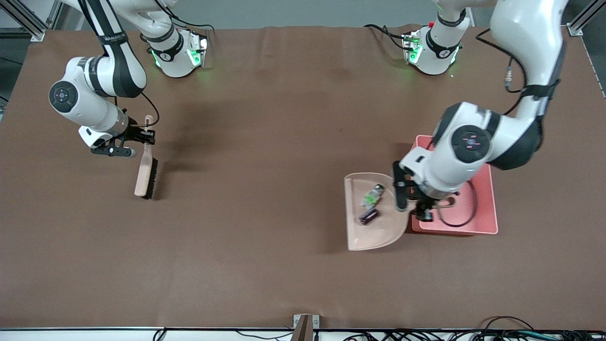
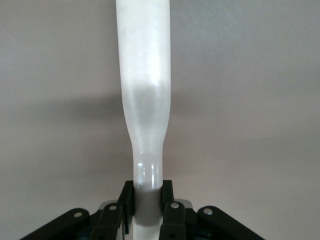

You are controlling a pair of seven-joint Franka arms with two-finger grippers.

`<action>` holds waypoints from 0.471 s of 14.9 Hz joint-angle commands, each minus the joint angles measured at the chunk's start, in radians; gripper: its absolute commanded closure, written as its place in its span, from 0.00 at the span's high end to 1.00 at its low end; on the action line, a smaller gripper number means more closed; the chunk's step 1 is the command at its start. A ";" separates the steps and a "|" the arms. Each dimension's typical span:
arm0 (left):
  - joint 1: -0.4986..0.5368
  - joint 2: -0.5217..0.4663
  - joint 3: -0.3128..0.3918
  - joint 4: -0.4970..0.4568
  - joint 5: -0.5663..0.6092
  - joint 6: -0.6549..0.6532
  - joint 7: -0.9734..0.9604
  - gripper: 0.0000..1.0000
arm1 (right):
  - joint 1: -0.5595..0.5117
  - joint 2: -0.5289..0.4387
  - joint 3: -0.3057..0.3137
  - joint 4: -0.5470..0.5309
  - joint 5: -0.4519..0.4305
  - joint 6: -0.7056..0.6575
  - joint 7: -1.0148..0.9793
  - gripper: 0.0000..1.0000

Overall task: Clean e-waste and dump in bin
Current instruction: 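Carry the dustpan to the pink bin while the right gripper withdraws the brush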

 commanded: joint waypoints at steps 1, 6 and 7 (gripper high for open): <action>0.089 -0.078 -0.025 -0.041 0.000 -0.029 0.075 0.04 | -0.109 -0.041 0.021 -0.082 -0.009 0.073 -0.129 0.00; 0.302 -0.117 -0.076 -0.082 -0.003 -0.029 0.275 0.03 | -0.158 -0.026 0.021 -0.088 -0.008 0.083 -0.123 0.00; 0.359 -0.137 -0.102 -0.103 -0.002 -0.029 0.301 0.03 | -0.160 -0.025 0.022 -0.088 -0.008 0.083 -0.118 0.00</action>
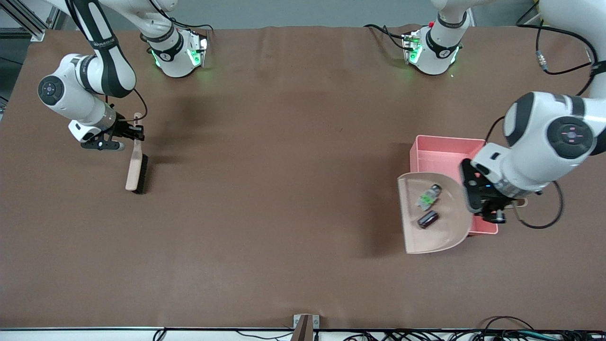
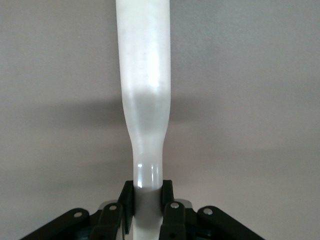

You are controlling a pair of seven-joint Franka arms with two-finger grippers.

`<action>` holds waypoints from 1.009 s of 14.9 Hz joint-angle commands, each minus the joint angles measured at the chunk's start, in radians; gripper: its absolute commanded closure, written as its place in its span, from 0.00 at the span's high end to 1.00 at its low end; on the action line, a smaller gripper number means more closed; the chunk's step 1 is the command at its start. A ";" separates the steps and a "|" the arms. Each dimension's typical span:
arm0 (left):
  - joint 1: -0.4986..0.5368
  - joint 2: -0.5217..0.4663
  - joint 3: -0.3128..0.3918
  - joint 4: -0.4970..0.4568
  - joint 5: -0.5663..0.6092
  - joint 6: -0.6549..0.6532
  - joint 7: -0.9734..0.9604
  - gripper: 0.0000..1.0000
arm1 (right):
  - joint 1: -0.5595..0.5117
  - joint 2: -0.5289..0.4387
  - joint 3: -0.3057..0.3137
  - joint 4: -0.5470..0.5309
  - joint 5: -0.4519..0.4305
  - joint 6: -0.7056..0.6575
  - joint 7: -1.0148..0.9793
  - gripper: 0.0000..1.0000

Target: Clean e-waste and dump in bin

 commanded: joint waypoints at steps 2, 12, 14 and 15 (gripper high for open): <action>0.174 -0.102 -0.076 -0.106 0.001 0.000 0.068 0.03 | -0.022 -0.026 0.022 -0.043 -0.004 0.029 0.019 0.00; 0.256 -0.187 -0.073 -0.267 0.259 0.005 0.039 0.03 | 0.063 0.003 0.027 -0.011 -0.004 0.018 0.120 0.67; 0.249 -0.185 -0.078 -0.270 0.302 -0.003 -0.024 0.03 | 0.067 0.003 0.027 0.009 -0.004 0.017 0.108 0.78; 0.248 -0.185 -0.079 -0.270 0.326 -0.003 -0.052 0.03 | 0.070 0.003 0.028 0.024 -0.004 0.009 0.110 0.86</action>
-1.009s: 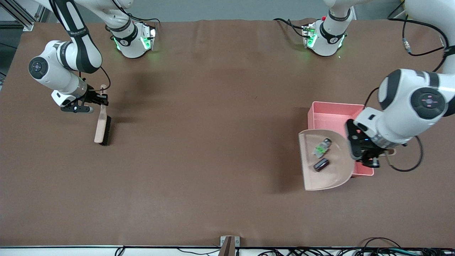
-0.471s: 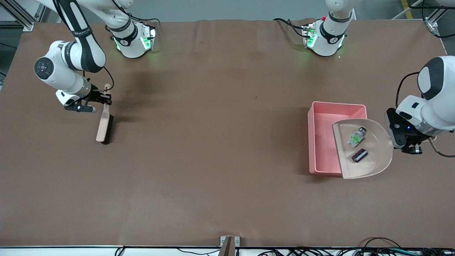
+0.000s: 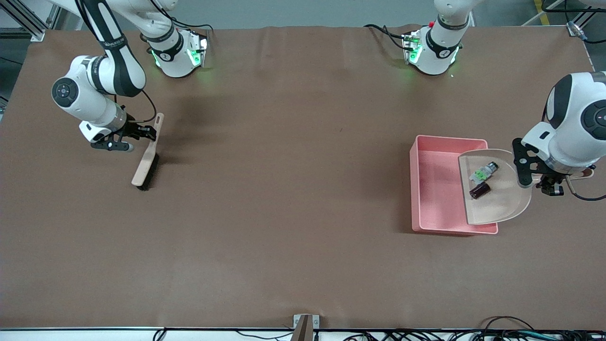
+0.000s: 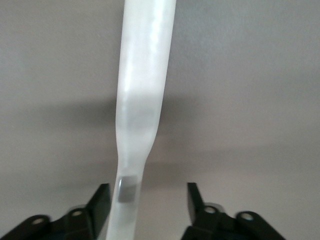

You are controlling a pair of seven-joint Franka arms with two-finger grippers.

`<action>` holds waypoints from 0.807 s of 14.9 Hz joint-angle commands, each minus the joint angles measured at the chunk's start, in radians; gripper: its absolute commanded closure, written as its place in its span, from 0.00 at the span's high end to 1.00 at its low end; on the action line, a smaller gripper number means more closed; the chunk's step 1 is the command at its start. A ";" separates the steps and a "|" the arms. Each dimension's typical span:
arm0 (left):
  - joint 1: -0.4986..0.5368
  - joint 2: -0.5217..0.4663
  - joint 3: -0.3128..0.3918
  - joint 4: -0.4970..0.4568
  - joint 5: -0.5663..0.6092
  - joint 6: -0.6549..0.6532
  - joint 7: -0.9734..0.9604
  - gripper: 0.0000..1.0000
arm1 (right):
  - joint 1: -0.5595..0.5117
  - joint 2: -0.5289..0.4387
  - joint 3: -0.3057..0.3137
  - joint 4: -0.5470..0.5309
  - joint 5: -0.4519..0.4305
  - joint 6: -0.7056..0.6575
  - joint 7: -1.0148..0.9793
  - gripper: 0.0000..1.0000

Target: Clean e-waste and dump in bin

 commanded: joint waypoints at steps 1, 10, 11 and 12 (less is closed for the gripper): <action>0.004 -0.026 -0.015 -0.016 0.070 -0.004 -0.070 0.03 | 0.014 -0.006 0.003 0.048 -0.004 -0.026 0.005 0.93; -0.031 -0.026 -0.027 0.039 0.107 -0.006 -0.123 0.03 | 0.036 0.008 0.002 0.574 0.007 -0.623 0.012 1.00; -0.031 -0.025 -0.053 0.054 0.103 -0.006 -0.147 0.03 | 0.036 0.021 0.002 0.635 0.007 -0.661 0.011 1.00; -0.031 -0.023 -0.081 0.065 0.096 -0.006 -0.182 0.03 | 0.034 0.023 0.002 0.674 0.005 -0.696 0.005 1.00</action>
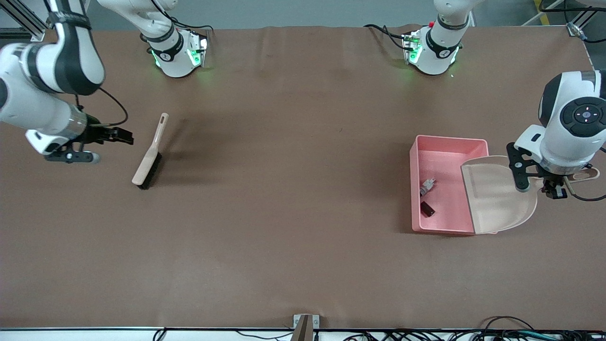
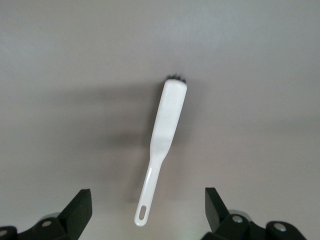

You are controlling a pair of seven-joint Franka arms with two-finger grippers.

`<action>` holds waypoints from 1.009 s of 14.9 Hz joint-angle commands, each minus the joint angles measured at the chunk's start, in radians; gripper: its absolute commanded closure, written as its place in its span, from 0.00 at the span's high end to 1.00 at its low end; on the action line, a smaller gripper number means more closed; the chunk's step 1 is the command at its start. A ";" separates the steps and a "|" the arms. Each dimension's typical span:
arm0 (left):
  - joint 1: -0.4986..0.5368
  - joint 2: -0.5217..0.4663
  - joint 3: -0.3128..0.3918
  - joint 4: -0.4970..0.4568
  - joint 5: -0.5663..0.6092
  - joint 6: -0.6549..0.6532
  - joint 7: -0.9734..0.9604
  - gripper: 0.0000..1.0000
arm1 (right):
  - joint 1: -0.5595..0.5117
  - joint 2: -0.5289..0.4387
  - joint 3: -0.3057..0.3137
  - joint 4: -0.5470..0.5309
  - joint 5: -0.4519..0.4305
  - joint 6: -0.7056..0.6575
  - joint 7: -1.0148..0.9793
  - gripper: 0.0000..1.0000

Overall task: Clean e-waste and dump in bin
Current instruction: 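Move the emptied dustpan back beside the bin with the left gripper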

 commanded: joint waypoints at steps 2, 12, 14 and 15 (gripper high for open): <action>-0.004 0.005 -0.111 0.057 0.006 -0.009 -0.125 0.04 | -0.007 0.028 -0.001 0.183 0.003 -0.130 -0.004 1.00; -0.257 0.292 -0.234 0.233 -0.008 -0.007 -0.437 0.03 | -0.017 0.053 -0.007 0.485 -0.010 -0.175 -0.012 1.00; -0.304 0.357 -0.234 0.250 -0.007 -0.007 -0.479 0.03 | -0.022 0.053 -0.005 0.560 -0.010 -0.207 -0.010 1.00; -0.329 0.383 -0.234 0.250 -0.005 -0.007 -0.519 0.03 | -0.022 0.050 -0.005 0.571 -0.010 -0.229 0.000 1.00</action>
